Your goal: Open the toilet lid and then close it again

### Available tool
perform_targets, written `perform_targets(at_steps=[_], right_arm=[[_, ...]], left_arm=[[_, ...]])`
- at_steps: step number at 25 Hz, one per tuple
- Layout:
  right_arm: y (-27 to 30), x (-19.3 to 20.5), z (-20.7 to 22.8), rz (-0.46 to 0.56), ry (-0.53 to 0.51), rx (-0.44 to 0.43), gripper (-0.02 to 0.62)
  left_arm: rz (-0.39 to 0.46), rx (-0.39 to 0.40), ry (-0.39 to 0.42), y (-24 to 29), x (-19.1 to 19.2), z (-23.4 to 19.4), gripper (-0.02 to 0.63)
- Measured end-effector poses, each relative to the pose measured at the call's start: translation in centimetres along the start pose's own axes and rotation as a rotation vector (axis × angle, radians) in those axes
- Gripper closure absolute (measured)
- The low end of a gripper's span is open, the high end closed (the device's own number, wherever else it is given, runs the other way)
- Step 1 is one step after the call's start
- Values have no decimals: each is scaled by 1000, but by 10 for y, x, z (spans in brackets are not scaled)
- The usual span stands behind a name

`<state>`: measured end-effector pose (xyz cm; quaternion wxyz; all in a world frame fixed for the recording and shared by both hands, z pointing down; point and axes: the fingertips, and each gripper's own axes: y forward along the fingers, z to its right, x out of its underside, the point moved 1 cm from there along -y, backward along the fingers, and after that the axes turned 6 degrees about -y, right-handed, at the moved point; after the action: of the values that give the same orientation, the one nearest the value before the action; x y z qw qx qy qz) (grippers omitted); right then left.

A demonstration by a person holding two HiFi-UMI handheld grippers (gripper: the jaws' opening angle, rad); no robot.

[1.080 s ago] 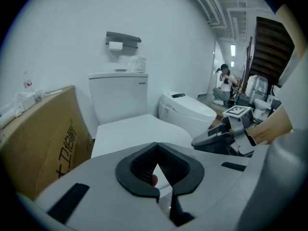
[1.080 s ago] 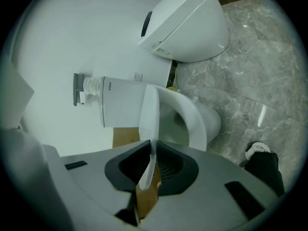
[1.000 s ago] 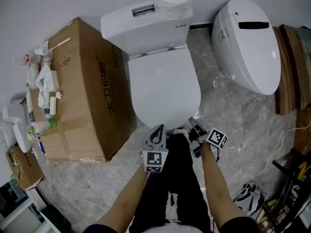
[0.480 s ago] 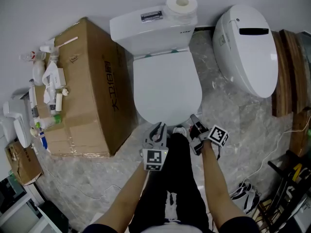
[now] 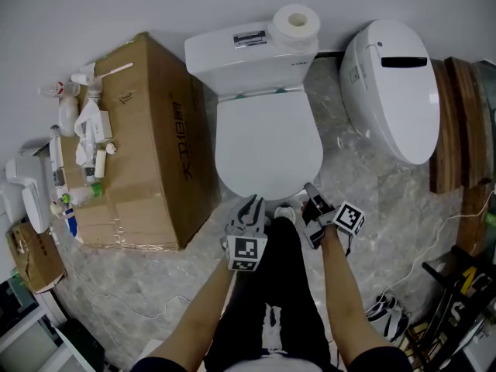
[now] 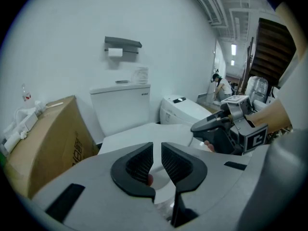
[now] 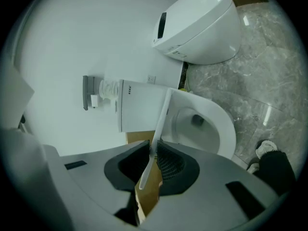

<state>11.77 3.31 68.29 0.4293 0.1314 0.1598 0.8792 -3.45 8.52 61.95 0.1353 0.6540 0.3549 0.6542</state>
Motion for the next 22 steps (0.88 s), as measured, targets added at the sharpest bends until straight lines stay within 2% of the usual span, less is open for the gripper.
perform_targets(at_steps=[3,6,8,9,12,15,19,20,22], right_arm=[[5,-7,-15,-1,-52,-34,552],[5,-10,-19,-15,-78,-14,551],[5,-12,-22,-15,-70,-6,549],[6,-13,-23,-15,-61,-2,549],[7,-13,-27,-24,-34,20,549],[5,-14,-26,-40,-63,47,548],[6,-16,-29,-30,-48,41,548],[6,-17,-30,-24,-49,33,548],[7,-19,-34,-13,-46,25,548]], left_arm=[[-4,2,10,-2,-2,0,542],[-23,-4,13,-3,1,-2,509],[-40,-19,56,-2,2,-3,493],[-50,-32,103,-1,2,-4,490],[-63,-71,314,2,1,-4,467],[-57,-87,487,1,-4,0,465],[-72,-94,784,1,-6,11,463],[-81,-86,816,3,-4,12,458],[-108,-81,825,5,0,10,456]])
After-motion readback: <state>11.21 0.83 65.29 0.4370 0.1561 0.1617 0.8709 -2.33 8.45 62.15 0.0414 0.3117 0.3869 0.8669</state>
